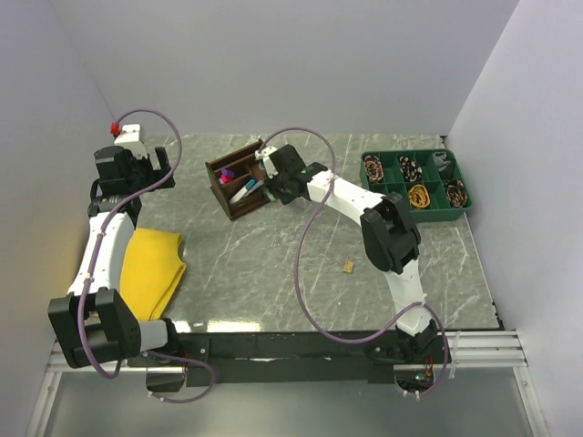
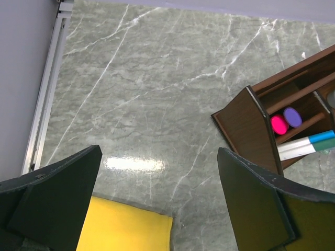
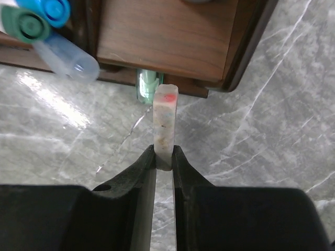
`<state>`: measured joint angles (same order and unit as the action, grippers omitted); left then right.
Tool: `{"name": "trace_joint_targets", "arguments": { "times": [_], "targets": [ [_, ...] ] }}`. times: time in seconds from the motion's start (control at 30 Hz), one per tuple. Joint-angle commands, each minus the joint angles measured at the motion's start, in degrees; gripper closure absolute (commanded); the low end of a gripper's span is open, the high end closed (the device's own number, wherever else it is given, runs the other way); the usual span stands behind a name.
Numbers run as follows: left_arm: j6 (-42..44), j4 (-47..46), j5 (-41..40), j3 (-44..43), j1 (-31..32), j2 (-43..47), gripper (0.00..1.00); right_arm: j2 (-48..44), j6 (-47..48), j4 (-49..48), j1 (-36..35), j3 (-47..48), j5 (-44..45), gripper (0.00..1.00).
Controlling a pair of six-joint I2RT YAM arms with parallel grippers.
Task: Sort the stationery into containers
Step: Place the stationery in the storage box.
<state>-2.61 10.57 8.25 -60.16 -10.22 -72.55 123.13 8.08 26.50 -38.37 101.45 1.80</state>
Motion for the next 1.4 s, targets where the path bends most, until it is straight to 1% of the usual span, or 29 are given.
{"name": "trace_joint_targets", "arguments": {
  "times": [0.0, 0.37, 0.7, 1.13, 1.27, 1.37],
  "targets": [
    [0.0, -2.7, -0.1, -2.9, -0.3, -0.4, 0.00, 1.8, 0.8, -0.4, 0.1, 3.1, 1.3, 1.00],
    [-0.6, -3.1, -0.2, -0.1, -0.4, 0.6, 0.01, 4.4, 1.1, -0.9, -0.7, 4.9, 2.5, 1.00],
    [-0.3, -3.4, -0.3, 0.0, -0.5, 0.1, 0.01, 7.6, 1.4, -1.4, -1.6, 8.2, 4.1, 1.00],
    [-0.8, -3.5, 0.2, 0.1, -0.4, -0.3, 0.01, 8.3, 0.9, -2.4, -1.7, 8.6, 5.7, 1.00],
    [-1.1, -3.5, 0.5, 0.0, -0.5, -0.5, 0.01, 8.6, 0.7, -2.7, -1.6, 9.2, 5.9, 0.99],
    [-1.0, -3.4, 0.5, 0.0, -0.5, -0.7, 0.01, 9.2, 0.6, -3.0, -1.7, 9.7, 6.2, 0.96]
  ]
}}
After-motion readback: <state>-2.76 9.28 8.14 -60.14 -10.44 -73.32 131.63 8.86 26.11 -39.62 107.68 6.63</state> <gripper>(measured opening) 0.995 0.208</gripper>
